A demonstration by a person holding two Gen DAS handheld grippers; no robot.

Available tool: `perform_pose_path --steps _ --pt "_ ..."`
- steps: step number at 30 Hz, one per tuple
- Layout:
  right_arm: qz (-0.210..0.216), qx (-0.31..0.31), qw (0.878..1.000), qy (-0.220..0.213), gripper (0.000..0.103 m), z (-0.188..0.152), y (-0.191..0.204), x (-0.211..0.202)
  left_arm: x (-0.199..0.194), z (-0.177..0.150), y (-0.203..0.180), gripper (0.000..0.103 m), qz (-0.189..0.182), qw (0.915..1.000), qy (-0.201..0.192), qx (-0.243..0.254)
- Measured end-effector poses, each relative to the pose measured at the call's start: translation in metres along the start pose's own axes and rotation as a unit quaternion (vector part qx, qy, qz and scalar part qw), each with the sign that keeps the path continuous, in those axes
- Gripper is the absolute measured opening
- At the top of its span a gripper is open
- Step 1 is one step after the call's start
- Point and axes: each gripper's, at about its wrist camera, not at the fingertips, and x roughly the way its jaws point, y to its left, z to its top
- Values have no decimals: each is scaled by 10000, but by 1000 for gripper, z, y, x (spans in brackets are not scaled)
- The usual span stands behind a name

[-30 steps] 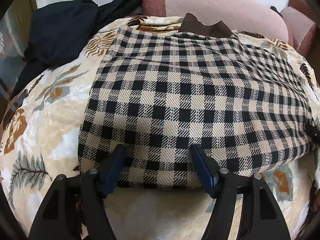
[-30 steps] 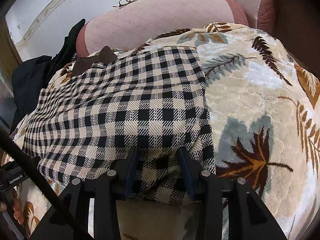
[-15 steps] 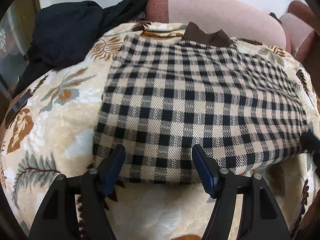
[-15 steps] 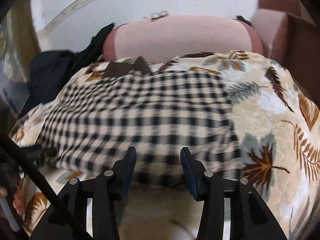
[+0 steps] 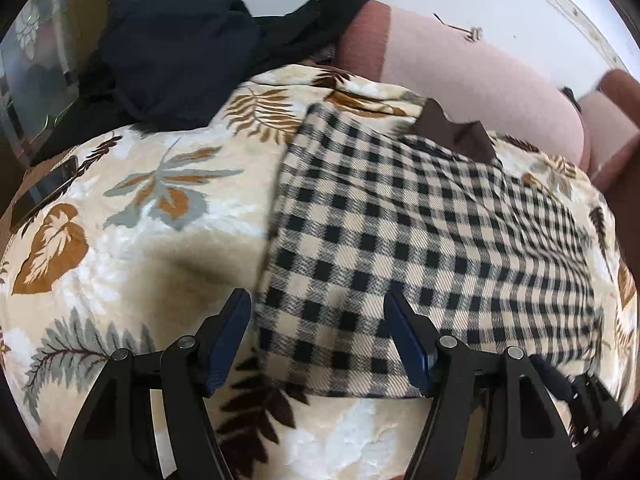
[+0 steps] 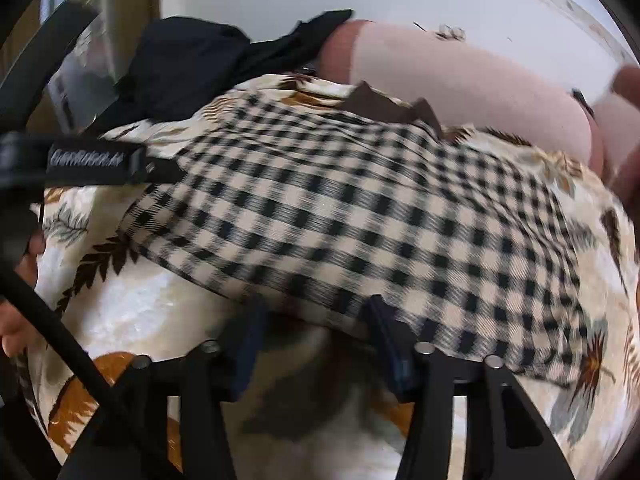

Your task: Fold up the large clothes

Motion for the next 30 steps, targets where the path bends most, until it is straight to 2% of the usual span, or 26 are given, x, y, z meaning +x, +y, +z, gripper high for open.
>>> perform_pose_path --steps 9,16,20,24,30 --pt "88 -431 9990 46 58 12 34 13 -4 13 20 68 -45 9997 -102 -223" --pt "135 -672 9976 72 58 19 56 29 8 32 41 68 -71 9994 4 -344" --pt "214 -921 9955 51 58 20 75 35 34 53 66 68 -500 9965 244 -618" --pt "222 -1306 9912 38 58 20 97 43 66 60 83 68 -1208 9855 646 -999" --pt "-70 -1878 9821 -125 58 24 124 51 95 73 79 68 -1575 9793 929 -866"
